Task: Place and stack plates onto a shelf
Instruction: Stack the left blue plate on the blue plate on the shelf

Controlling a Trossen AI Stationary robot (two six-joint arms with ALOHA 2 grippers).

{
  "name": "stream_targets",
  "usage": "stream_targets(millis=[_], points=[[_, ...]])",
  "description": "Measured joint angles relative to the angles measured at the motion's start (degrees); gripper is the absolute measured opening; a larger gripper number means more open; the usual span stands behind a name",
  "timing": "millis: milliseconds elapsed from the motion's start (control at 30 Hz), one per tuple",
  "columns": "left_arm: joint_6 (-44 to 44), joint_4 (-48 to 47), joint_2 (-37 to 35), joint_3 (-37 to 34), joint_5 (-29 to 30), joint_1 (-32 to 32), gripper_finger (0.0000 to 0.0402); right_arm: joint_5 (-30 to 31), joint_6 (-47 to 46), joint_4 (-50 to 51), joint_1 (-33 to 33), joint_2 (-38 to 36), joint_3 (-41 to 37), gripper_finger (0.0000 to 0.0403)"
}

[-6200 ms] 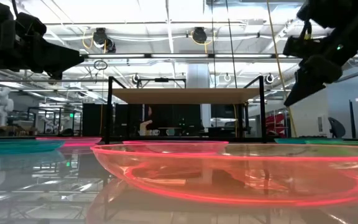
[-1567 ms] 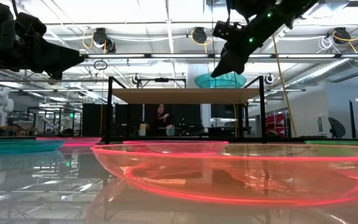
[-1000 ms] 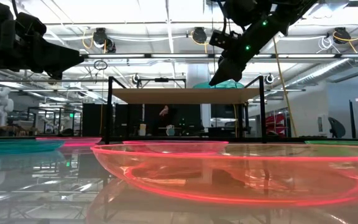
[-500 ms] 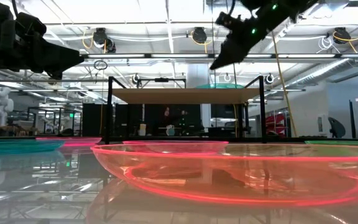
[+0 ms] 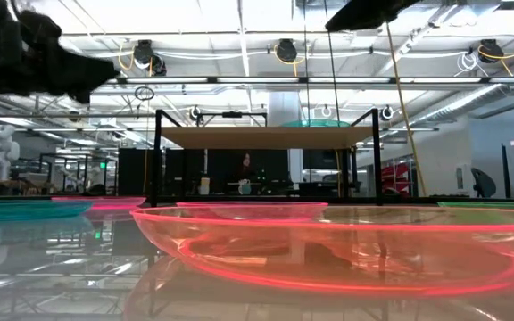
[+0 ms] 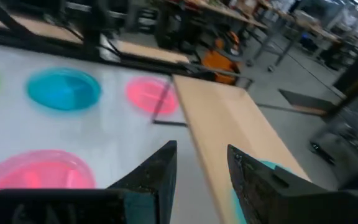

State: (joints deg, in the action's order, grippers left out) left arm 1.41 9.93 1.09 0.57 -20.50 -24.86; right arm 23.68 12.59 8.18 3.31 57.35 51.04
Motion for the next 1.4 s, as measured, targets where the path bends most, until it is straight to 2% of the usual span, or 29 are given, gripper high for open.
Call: stream_targets(millis=[333, 567, 733, 1233, 1333, 1400], points=[[-3.41, 12.70, 0.03, 0.01, -0.01, -0.02, 0.0145, 0.12, -2.45, -8.56, 7.10, -6.24, -10.82, 0.0123], [-8.76, 15.85, 0.03, -0.01, -0.03, -0.01, 0.0145, 0.17, -0.49, -20.91, 7.87, -9.02, -19.06, 0.0123], [-13.54, 18.17, 0.01, 0.01, -0.05, -0.01, 0.0145, 0.21, 0.31, -23.99, 7.85, -11.20, -21.95, 0.0123], [-20.14, 17.41, 0.03, 0.03, 0.33, -0.02, 0.0145, 0.13, 0.12, -25.67, 7.85, -12.66, -22.27, 0.0123], [-18.37, 15.49, 0.03, 2.84, 0.93, 0.03, 0.0145, 0.13, 0.16, -26.00, 7.85, -12.68, -22.27, 0.0123], [-14.55, 9.63, 0.36, 7.17, 0.99, 0.29, 0.0145, 0.13, 0.27, -25.94, 7.85, -12.66, -22.27, 0.0123]])
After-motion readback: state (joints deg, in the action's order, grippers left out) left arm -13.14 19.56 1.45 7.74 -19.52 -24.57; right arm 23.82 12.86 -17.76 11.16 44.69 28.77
